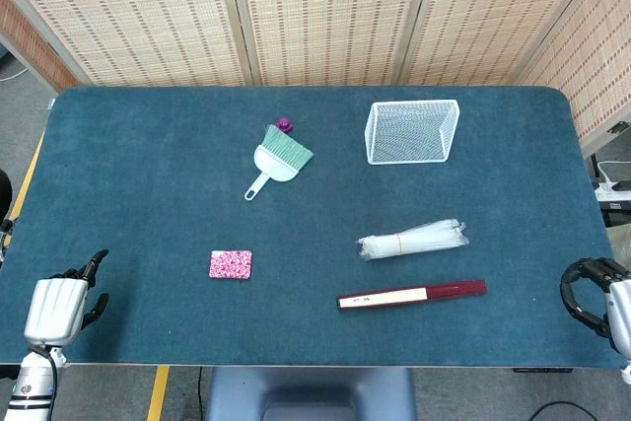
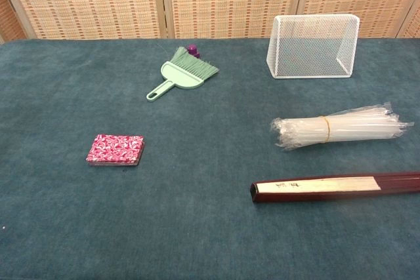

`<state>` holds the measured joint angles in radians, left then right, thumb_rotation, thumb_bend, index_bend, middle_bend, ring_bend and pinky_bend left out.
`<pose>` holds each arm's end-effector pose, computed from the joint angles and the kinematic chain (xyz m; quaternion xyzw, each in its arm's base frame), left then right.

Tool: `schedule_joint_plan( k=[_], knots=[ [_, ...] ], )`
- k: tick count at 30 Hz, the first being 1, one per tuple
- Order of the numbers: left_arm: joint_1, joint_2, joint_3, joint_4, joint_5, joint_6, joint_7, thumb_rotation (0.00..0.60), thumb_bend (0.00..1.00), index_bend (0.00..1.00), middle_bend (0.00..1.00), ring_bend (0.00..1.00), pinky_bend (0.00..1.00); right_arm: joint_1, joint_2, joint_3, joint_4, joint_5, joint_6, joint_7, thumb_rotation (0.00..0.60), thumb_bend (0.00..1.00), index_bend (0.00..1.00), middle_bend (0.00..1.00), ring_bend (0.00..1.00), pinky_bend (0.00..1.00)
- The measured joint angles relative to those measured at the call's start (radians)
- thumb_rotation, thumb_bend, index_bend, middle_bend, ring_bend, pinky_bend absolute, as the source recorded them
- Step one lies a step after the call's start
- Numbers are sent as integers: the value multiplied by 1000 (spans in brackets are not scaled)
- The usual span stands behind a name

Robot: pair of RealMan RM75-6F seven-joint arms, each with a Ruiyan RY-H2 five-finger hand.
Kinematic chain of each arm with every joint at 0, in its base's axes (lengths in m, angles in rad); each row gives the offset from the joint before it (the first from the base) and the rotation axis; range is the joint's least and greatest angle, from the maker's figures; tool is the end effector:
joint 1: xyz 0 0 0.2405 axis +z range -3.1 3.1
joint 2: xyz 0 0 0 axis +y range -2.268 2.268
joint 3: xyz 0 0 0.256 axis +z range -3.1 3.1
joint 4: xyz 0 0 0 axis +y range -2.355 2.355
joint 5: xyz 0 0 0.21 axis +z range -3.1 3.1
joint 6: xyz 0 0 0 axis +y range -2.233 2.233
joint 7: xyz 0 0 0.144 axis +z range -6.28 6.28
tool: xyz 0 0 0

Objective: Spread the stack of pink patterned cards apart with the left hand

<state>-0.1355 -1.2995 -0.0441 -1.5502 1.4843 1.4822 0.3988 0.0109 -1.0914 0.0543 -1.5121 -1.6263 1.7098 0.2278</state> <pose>-0.2973 0.1945 0.1056 -0.6505 -0.2928 -0.3125 0.6273 -0.3124 -0.1559 0.1984 0.5601 -0.3422 0.4884 0.5750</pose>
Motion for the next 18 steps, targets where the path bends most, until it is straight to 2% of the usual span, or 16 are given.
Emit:
schedule_joint_plan(
  k=[6,8,10,12,14,16,18],
  knots=[
    [2,-2,0,4,4,7,4,600,288,159,525,583,720,5,8,-13,-8,-12,-29,-7,600,460,647,580,520,799],
    [2,-2,0,3,9,11,5,600,289,159,557,600,721,6,10,-17,-10,-21,-33,-7,600,461,647,580,520,799],
    [2,-5,1,10,16,14,8,600,293,156,650,682,740,7,9,-18,-9,-25,-34,-6,600,461,647,580,520,799],
    [-2,-10,2,18,23,13,7,600,300,148,777,843,819,9,6,-16,-7,-22,-36,-7,600,461,647,580,520,799],
    [-7,-16,4,28,35,11,4,600,302,148,866,945,908,11,5,-14,-9,-14,-44,-9,600,461,647,580,520,799],
    [-13,-29,6,47,48,10,4,600,298,190,968,997,988,13,6,-12,-13,-9,-52,-11,600,461,647,580,520,799],
    [-19,-51,5,67,65,16,-4,600,295,227,1000,1000,1000,13,8,-12,-16,-9,-54,-12,600,461,647,580,520,799]
  ],
)
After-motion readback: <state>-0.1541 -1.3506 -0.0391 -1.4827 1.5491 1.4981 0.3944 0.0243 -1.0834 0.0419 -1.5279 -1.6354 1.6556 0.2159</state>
